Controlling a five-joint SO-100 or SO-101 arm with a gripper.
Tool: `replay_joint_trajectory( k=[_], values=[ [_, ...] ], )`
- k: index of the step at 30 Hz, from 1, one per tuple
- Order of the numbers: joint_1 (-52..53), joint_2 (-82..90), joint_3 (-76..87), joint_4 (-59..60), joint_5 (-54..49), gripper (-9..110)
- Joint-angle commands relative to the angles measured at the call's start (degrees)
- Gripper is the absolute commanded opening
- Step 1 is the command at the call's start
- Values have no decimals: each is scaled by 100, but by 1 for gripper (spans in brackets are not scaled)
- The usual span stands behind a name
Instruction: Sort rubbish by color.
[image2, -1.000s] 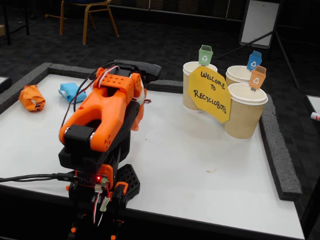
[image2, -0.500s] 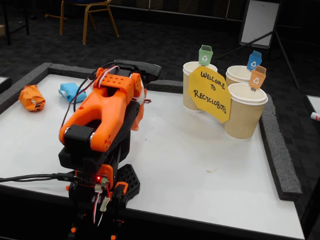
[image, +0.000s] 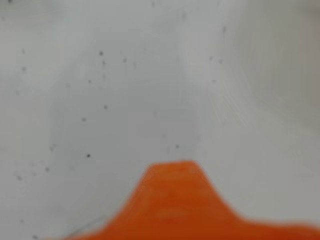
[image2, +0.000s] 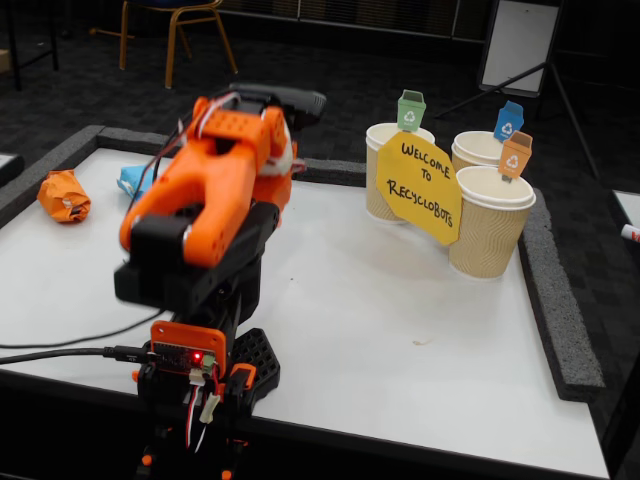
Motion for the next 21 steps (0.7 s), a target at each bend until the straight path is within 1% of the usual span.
replay_joint_trajectory(
  k=[1, 13, 16, 21],
  values=[
    [132, -967, -1767, -185, -123, 2],
    [88, -3103, -4465, 281, -132, 3],
    [35, -3366, -4808, 396, -132, 3],
    [-62, -3419, -4790, 439, -132, 3]
  ],
)
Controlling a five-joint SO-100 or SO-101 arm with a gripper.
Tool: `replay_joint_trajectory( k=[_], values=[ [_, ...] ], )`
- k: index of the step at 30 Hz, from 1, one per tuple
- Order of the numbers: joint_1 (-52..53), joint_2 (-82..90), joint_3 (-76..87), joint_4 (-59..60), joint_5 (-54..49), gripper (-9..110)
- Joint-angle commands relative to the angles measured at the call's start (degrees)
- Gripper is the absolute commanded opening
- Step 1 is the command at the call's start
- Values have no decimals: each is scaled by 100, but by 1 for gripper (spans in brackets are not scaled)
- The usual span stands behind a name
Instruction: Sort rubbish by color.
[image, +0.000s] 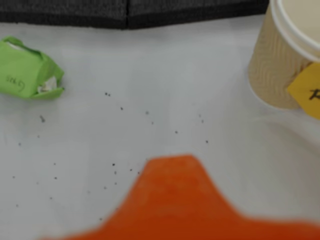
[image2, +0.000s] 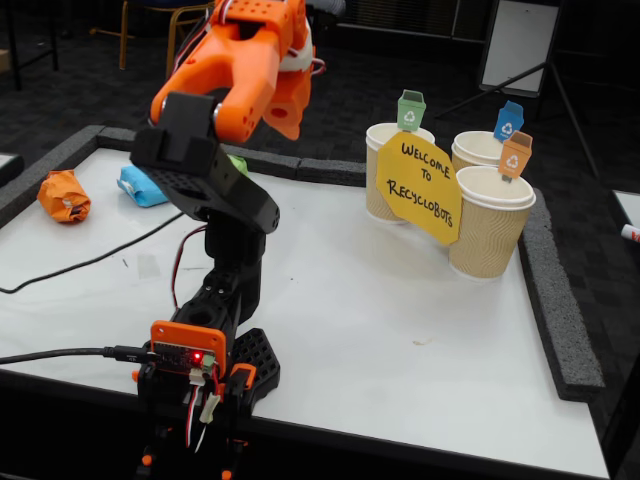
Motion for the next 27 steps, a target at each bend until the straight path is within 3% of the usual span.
replay_joint_trajectory(
  k=[1, 11, 27],
  values=[
    [-114, 26, -747, 26, -132, 3],
    [-527, -193, -694, 53, -141, 3],
    [-2373, -396, -738, 70, -141, 3]
  ],
)
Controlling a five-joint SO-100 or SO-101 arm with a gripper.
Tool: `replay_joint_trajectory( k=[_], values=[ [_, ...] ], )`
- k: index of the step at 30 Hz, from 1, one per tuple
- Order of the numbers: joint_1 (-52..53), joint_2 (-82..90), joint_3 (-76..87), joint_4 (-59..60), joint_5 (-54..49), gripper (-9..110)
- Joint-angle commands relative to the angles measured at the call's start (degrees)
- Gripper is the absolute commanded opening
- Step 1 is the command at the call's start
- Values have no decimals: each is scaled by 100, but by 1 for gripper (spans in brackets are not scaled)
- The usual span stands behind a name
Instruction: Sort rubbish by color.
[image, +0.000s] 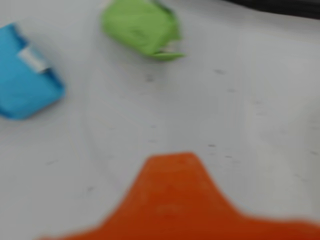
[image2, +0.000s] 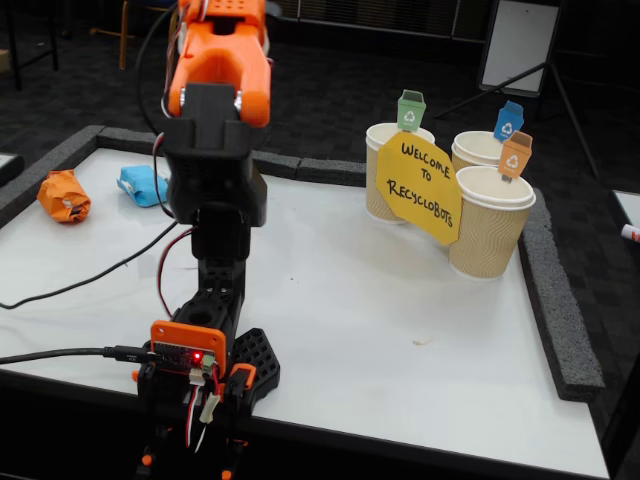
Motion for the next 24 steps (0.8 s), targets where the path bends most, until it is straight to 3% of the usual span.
replay_joint_trajectory(
  k=[1, 24],
  values=[
    [-492, 44, -747, 26, -141, 3],
    [-984, 756, -1854, 1310, -132, 2]
  ],
)
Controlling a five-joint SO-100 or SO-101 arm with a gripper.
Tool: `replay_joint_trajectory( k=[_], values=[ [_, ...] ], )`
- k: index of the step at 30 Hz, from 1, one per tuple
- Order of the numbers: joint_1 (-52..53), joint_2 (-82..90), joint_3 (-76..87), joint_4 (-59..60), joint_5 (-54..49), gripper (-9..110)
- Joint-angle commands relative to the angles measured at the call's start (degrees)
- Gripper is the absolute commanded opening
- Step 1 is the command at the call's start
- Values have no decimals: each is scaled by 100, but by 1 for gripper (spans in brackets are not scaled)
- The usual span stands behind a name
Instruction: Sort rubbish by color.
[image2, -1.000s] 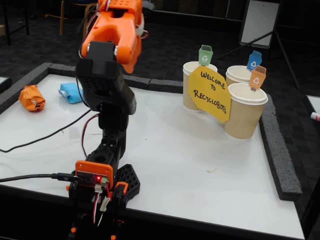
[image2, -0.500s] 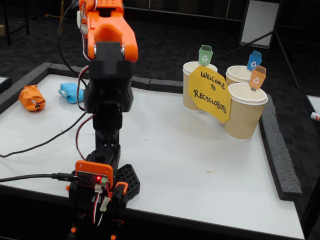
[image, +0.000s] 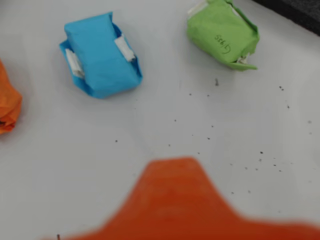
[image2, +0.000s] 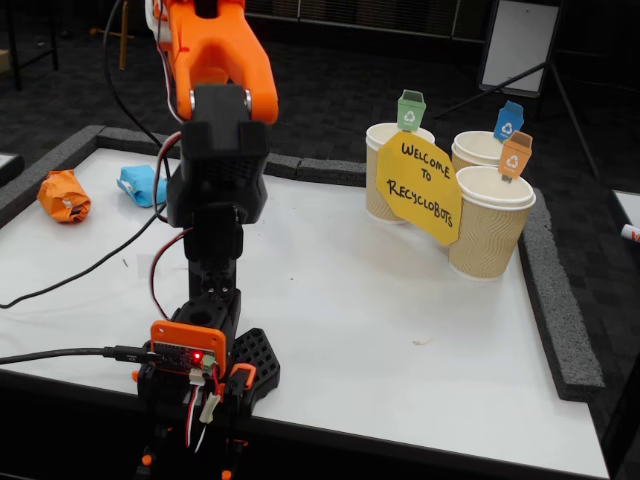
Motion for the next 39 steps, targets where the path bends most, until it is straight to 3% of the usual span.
replay_joint_trajectory(
  k=[1, 20, 39],
  values=[
    [-132, 677, -809, 202, -132, 2],
    [-132, 1063, -1143, 606, -132, 2],
    [1090, -1485, -650, -1318, -132, 3]
  ],
)
